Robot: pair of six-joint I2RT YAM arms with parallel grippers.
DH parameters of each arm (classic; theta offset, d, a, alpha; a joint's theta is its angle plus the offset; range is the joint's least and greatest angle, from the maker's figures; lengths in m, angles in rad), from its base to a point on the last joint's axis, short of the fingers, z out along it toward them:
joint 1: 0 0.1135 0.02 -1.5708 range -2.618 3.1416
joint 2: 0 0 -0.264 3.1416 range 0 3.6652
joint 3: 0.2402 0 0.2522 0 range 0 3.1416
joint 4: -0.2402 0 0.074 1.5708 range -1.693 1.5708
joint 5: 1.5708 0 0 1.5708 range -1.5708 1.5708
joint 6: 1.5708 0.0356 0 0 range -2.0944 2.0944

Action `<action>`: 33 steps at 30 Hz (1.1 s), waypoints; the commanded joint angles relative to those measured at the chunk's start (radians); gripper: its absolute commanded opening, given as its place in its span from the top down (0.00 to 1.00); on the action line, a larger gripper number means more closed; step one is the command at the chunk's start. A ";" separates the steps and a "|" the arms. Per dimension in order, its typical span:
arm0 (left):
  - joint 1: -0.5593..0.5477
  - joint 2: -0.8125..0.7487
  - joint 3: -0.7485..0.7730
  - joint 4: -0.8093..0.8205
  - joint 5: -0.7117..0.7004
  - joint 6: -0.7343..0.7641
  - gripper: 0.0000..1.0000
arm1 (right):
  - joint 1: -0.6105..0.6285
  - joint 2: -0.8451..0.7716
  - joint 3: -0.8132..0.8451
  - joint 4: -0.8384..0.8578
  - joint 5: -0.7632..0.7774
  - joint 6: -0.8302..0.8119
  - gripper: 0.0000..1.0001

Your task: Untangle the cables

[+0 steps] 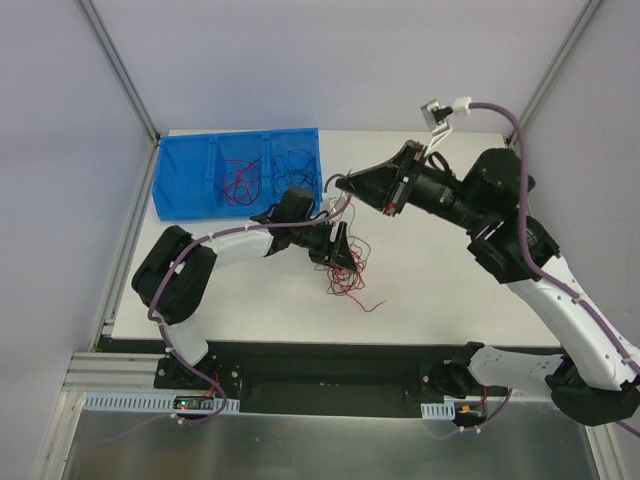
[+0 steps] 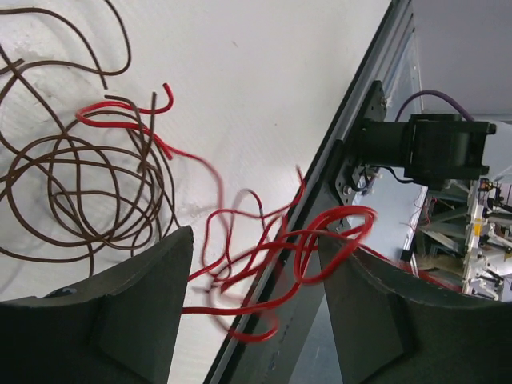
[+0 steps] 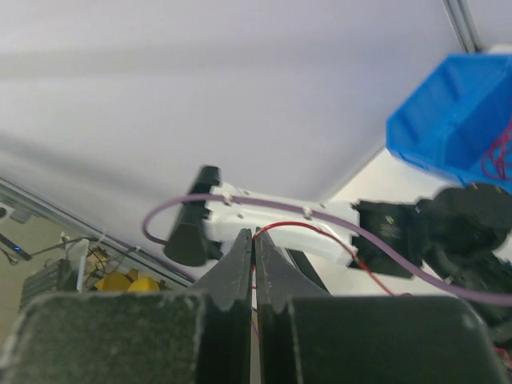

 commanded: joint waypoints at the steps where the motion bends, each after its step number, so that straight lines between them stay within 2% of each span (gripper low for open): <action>1: -0.003 0.040 0.046 -0.024 -0.031 0.017 0.39 | 0.005 0.029 0.271 -0.067 -0.035 -0.065 1.00; 5: -0.003 0.057 0.062 -0.047 -0.045 0.036 0.43 | 0.004 0.100 0.578 -0.196 -0.024 -0.148 1.00; 8: -0.003 0.066 0.072 -0.063 -0.056 0.049 0.44 | -0.001 0.132 0.701 -0.227 -0.009 -0.182 1.00; 11: 0.000 0.074 0.082 -0.078 -0.064 0.056 0.45 | -0.012 0.134 0.741 -0.236 0.004 -0.209 1.00; 15: 0.003 0.069 0.082 -0.086 -0.074 0.066 0.45 | -0.018 0.083 0.706 -0.246 0.071 -0.272 1.00; 23: 0.006 0.081 0.085 -0.095 -0.079 0.063 0.46 | -0.022 0.042 0.818 -0.269 0.174 -0.409 1.00; 26: 0.008 0.089 0.088 -0.096 -0.077 0.064 0.47 | -0.022 0.034 0.804 -0.252 0.179 -0.406 1.00; 27: 0.008 0.092 0.089 -0.098 -0.076 0.066 0.51 | -0.022 0.032 0.781 -0.249 0.177 -0.403 1.00; 30: 0.013 0.083 0.092 -0.101 -0.074 0.072 0.71 | -0.022 -0.004 0.630 -0.226 0.182 -0.381 1.00; 33: 0.013 0.055 0.095 -0.101 -0.068 0.087 0.83 | -0.022 -0.090 0.374 -0.184 0.229 -0.361 1.00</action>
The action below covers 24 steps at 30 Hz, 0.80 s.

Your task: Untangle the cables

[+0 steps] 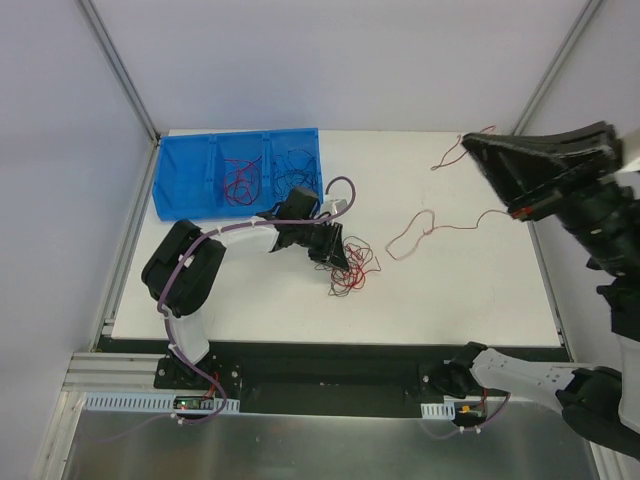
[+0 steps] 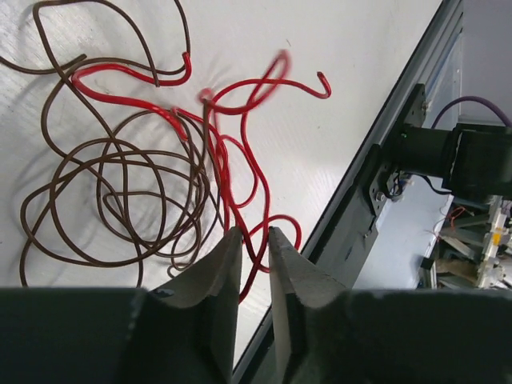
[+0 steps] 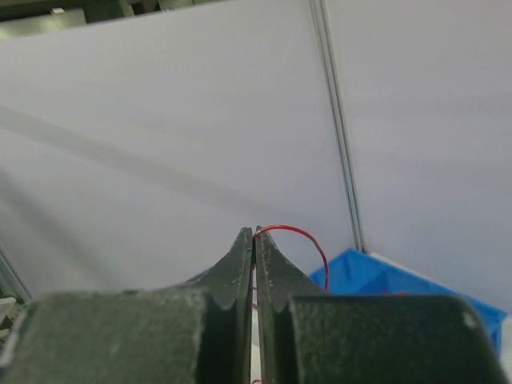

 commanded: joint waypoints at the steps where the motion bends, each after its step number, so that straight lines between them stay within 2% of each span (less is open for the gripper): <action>1: 0.012 -0.043 0.034 -0.007 -0.004 0.037 0.85 | -0.002 -0.078 -0.309 0.064 0.093 0.013 1.00; 3: 0.012 -0.060 0.031 -0.011 -0.021 0.050 0.88 | -0.004 -0.156 -0.460 0.094 0.162 0.023 1.00; 5: 0.015 -0.060 0.038 -0.028 -0.026 0.053 0.85 | -0.004 -0.200 -0.546 0.097 0.225 0.023 1.00; 10: 0.042 -0.090 0.065 -0.077 -0.018 0.044 0.55 | -0.005 -0.251 -0.678 0.048 0.263 0.029 1.00; 15: 0.064 -0.208 0.051 -0.079 0.002 0.085 0.39 | -0.005 -0.274 -0.765 -0.032 0.279 0.027 1.00; 21: 0.064 -0.370 0.026 -0.065 0.011 0.185 0.33 | -0.004 -0.305 -0.808 -0.086 0.291 0.021 1.00; 24: 0.064 -0.454 -0.021 0.045 0.055 0.203 0.27 | -0.005 -0.310 -0.816 -0.093 0.289 0.029 1.00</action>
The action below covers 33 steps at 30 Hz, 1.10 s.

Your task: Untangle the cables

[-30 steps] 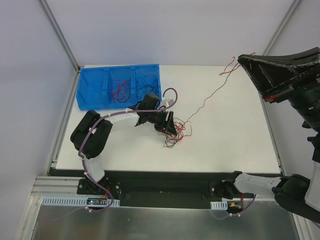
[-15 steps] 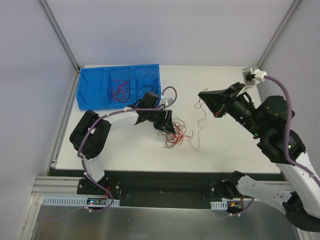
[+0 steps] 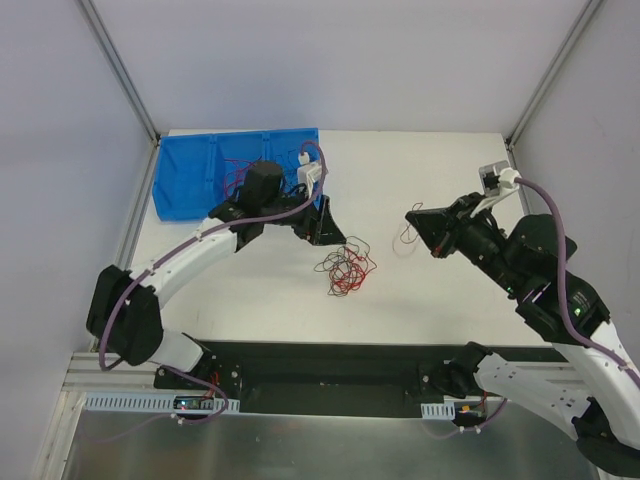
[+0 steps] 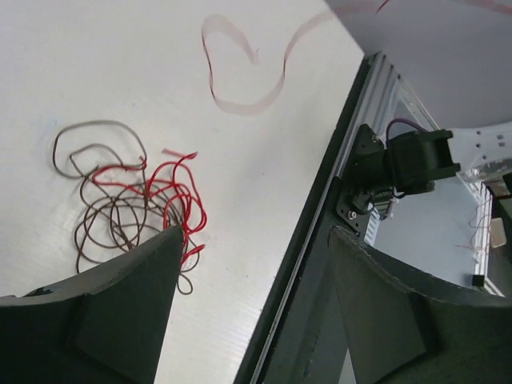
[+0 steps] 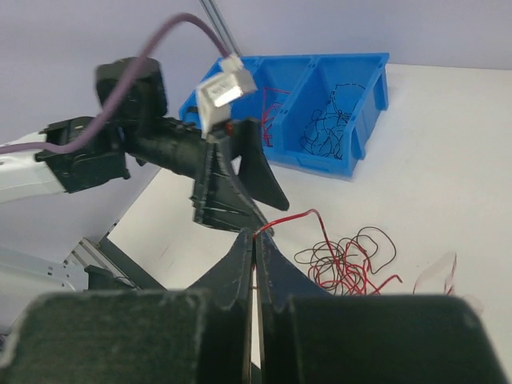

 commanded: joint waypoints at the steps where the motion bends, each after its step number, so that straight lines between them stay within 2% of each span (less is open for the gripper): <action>1: -0.003 -0.139 -0.068 0.168 0.086 0.064 0.25 | -0.003 -0.010 -0.015 -0.008 0.013 0.011 1.00; 3: -0.003 -0.189 -0.137 0.335 0.144 0.017 0.23 | -0.005 -0.004 -0.017 -0.008 -0.007 0.019 1.00; 5: -0.006 -0.220 -0.189 0.494 0.193 -0.058 0.14 | -0.003 0.004 -0.026 -0.009 -0.023 0.022 1.00; 6: -0.009 -0.232 -0.212 0.568 0.218 -0.093 0.13 | -0.003 0.007 -0.033 -0.011 -0.033 0.024 1.00; 9: -0.027 -0.242 -0.242 0.679 0.267 -0.138 0.07 | -0.003 0.010 -0.061 -0.006 -0.056 0.041 1.00; 14: -0.066 -0.249 -0.265 0.733 0.282 -0.129 0.02 | -0.002 -0.004 -0.156 0.059 -0.140 0.108 0.99; 20: -0.096 -0.294 -0.314 0.739 0.232 -0.025 0.02 | -0.002 0.011 -0.282 0.197 -0.232 0.212 1.00; 33: -0.135 -0.262 -0.320 0.701 0.187 0.034 0.01 | 0.009 0.080 -0.330 0.386 -0.359 0.352 1.00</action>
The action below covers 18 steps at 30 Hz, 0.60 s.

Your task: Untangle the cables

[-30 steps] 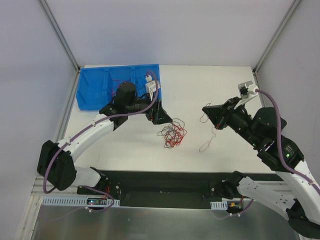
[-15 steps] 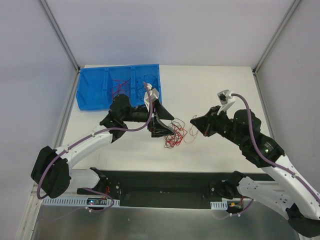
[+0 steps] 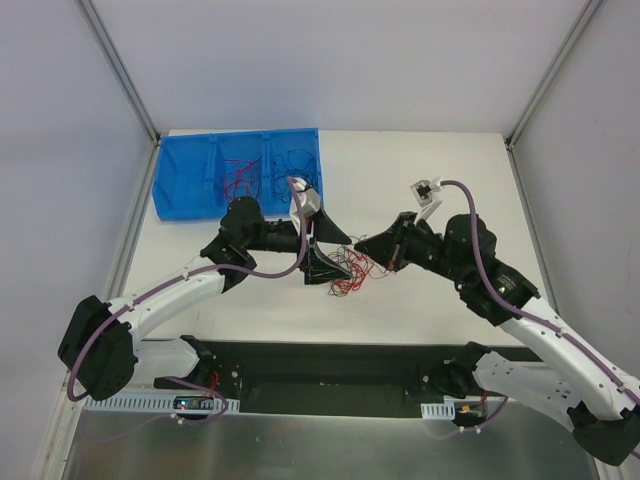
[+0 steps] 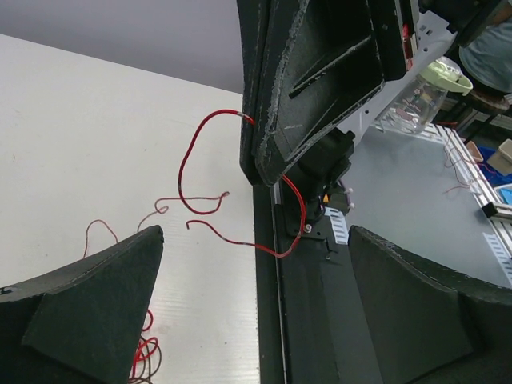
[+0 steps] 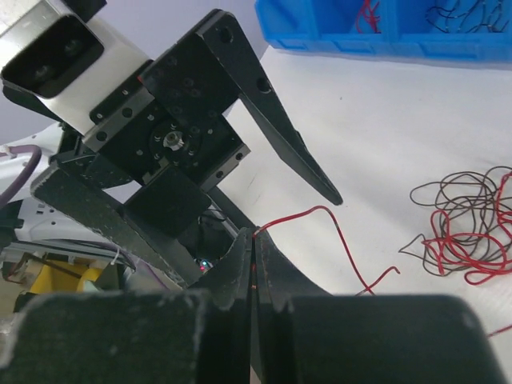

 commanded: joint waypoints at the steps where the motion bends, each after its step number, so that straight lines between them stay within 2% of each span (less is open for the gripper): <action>1: -0.013 0.002 -0.003 0.038 -0.012 0.047 0.01 | 0.008 0.010 -0.009 0.124 -0.060 0.061 1.00; 9: -0.013 0.037 0.013 0.027 -0.008 0.035 0.04 | 0.012 0.025 -0.038 0.181 -0.101 0.103 1.00; 18: -0.013 0.063 0.028 0.038 0.029 0.021 0.22 | 0.020 0.039 -0.064 0.260 -0.140 0.132 1.00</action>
